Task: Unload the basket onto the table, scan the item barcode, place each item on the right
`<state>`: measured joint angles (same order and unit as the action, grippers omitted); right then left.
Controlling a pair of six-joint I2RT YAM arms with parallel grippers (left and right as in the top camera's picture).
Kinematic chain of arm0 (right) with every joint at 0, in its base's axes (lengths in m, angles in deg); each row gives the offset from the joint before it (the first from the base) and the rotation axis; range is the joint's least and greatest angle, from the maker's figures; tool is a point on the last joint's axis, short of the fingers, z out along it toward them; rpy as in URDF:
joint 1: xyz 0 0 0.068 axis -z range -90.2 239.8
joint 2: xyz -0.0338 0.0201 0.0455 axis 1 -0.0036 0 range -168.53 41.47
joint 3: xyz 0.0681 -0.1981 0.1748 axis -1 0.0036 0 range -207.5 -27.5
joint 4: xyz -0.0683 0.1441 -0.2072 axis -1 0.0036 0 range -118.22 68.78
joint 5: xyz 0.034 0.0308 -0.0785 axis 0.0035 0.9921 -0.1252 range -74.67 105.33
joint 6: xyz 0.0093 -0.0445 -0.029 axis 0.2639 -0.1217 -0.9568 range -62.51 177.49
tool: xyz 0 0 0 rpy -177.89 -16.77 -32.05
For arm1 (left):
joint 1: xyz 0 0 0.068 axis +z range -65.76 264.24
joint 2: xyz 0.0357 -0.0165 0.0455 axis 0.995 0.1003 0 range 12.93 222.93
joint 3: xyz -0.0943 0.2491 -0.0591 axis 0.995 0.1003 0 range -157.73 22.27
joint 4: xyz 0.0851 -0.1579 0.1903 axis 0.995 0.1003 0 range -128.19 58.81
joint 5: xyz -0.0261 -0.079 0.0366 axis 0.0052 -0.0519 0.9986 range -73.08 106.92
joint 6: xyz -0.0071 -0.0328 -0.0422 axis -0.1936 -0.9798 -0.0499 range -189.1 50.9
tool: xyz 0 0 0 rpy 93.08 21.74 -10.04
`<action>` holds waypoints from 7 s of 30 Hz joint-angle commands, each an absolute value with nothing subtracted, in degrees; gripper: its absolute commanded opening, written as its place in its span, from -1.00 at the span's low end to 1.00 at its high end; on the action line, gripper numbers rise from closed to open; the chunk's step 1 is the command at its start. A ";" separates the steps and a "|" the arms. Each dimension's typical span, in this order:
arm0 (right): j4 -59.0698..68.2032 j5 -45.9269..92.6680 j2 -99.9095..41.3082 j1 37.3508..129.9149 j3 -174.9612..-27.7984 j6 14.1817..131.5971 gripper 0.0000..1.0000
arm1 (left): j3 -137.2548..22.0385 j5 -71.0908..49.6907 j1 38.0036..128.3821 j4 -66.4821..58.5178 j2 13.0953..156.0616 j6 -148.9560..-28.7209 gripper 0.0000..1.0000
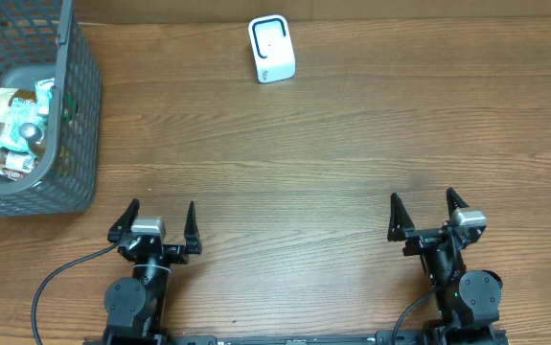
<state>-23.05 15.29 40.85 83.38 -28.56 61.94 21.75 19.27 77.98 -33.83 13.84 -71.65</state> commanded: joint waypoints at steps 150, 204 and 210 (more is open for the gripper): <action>-23.40 15.03 41.31 82.51 -27.95 61.72 1.00 | -0.17 13.89 76.71 -25.83 17.90 -76.83 0.99; -23.40 15.03 41.31 82.51 -27.95 61.72 1.00 | -91.07 29.87 98.18 24.57 100.94 -67.80 0.99; -23.40 15.03 41.31 82.51 -27.95 61.72 1.00 | -90.63 21.74 109.96 28.07 103.23 -67.80 0.99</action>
<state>-23.07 15.29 40.85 82.90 -28.56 61.94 -90.00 27.37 105.98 26.91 101.51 -67.01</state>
